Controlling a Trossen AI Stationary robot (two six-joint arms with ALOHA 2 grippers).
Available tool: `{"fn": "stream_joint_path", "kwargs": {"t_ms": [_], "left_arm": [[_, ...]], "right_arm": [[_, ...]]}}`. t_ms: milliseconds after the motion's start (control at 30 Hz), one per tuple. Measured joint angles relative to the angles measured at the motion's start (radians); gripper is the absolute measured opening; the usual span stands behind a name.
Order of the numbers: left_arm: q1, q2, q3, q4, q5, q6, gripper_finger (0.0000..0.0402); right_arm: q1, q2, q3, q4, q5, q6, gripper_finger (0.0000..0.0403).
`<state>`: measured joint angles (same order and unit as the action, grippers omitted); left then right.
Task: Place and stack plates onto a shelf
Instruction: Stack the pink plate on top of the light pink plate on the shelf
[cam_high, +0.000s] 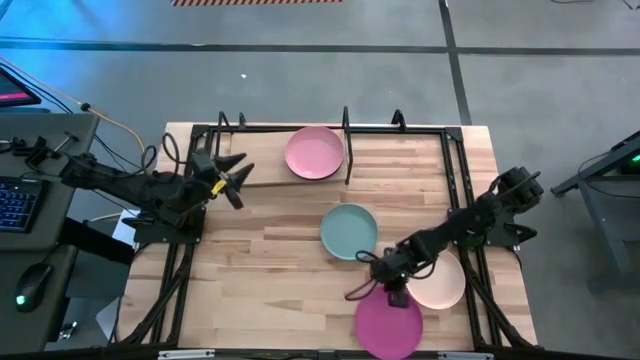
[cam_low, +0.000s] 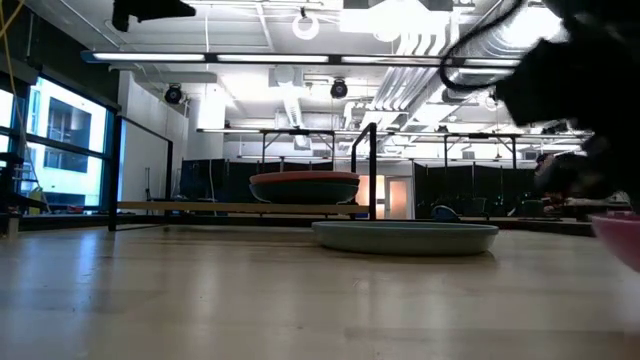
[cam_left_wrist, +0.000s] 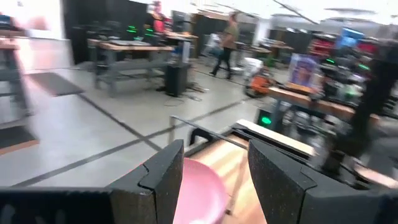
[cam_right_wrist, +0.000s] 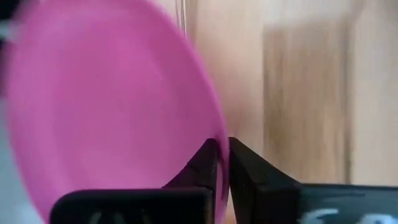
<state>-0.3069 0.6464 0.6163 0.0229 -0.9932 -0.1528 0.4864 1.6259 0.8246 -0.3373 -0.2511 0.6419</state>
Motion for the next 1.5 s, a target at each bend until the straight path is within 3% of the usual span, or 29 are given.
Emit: {"fn": "stream_joint_path", "kwargs": {"t_ms": [167,400,533,733,833,1033,1133,1300,1500], "left_arm": [[0.0,-0.072,0.002,0.005,-0.018,0.109,0.0168],[0.0,-0.259,0.061,-0.099,0.183,0.179,0.0168],[0.0,-0.351,0.133,-0.217,0.247,0.143,0.0168],[0.0,-0.432,0.158,-0.243,0.291,0.13,0.0168],[0.0,-0.439,0.158,-0.246,0.305,0.129,0.0168],[0.0,-0.431,0.156,-0.255,0.304,0.13,0.0168],[0.0,-0.431,0.156,-0.252,0.304,0.13,0.0168],[0.0,-0.432,0.156,-0.251,0.304,0.129,0.0168],[0.0,-0.432,0.156,-0.252,0.304,0.13,0.0168]], "right_arm": [[-0.034,-0.07,0.063,-0.008,0.045,0.146,0.0001],[-0.142,-0.045,0.259,-0.004,0.214,0.38,0.0],[-0.199,0.012,0.36,0.046,0.46,0.636,0.0],[-0.245,0.126,0.439,0.195,0.979,1.08,0.0],[-0.275,0.202,0.492,0.188,1.135,1.22,0.0],[-0.383,0.389,0.687,0.127,1.159,1.297,0.0],[-0.417,0.468,0.84,-0.099,1.205,1.388,0.0],[-0.44,0.528,1.084,-0.643,1.203,1.492,0.0],[-0.469,0.534,1.16,-0.8,1.184,1.486,0.0]]}}
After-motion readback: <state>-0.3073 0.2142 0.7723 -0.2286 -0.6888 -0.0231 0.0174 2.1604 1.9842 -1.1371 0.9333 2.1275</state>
